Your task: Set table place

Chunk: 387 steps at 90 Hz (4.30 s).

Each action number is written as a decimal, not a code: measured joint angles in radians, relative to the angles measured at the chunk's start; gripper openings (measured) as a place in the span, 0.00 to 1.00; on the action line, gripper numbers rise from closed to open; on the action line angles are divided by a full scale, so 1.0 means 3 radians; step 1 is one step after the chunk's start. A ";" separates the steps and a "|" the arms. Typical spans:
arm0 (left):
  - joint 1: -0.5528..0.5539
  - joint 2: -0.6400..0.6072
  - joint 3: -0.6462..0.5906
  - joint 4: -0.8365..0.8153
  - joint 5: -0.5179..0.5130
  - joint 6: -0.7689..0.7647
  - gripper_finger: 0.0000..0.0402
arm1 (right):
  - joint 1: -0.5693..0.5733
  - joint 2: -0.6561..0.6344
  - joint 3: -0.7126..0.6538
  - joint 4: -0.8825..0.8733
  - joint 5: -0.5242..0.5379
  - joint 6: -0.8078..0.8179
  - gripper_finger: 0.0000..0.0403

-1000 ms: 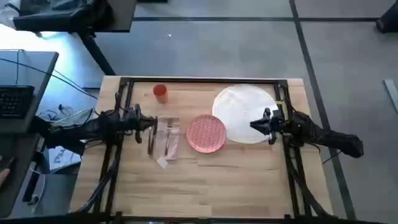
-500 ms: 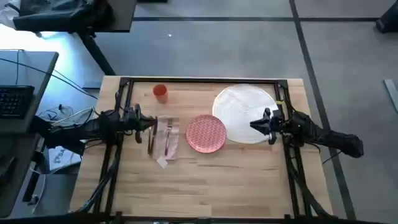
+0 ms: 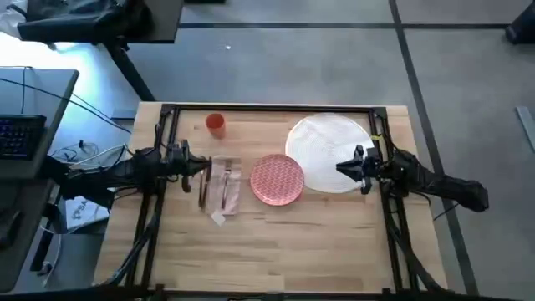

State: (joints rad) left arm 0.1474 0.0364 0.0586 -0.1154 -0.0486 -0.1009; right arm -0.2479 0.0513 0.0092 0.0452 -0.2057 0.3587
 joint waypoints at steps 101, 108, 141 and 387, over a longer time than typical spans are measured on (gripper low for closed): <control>-0.0001 0.0000 0.0000 0.0033 -0.0070 -0.0346 0.00 | 0.0000 -0.0001 -0.0001 0.0000 0.0000 0.0000 0.09; -0.0002 0.0003 -0.0001 0.0143 -0.0152 -0.0480 0.00 | -0.0001 0.0000 0.0000 0.0000 0.0000 0.0000 0.09; -0.0752 0.0977 0.0491 0.1056 -0.1259 -0.0108 0.00 | 0.0000 -0.0001 0.0000 0.0001 0.0001 -0.0001 0.09; -0.0798 0.4994 0.2488 -0.1218 -0.1207 -0.3483 0.00 | -0.0001 0.0003 -0.0001 0.0001 0.0001 0.0000 0.09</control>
State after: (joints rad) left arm -0.0919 1.5345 0.8048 -0.4806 -0.4107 -1.1458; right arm -0.2481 0.0521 0.0090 0.0456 -0.2055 0.3587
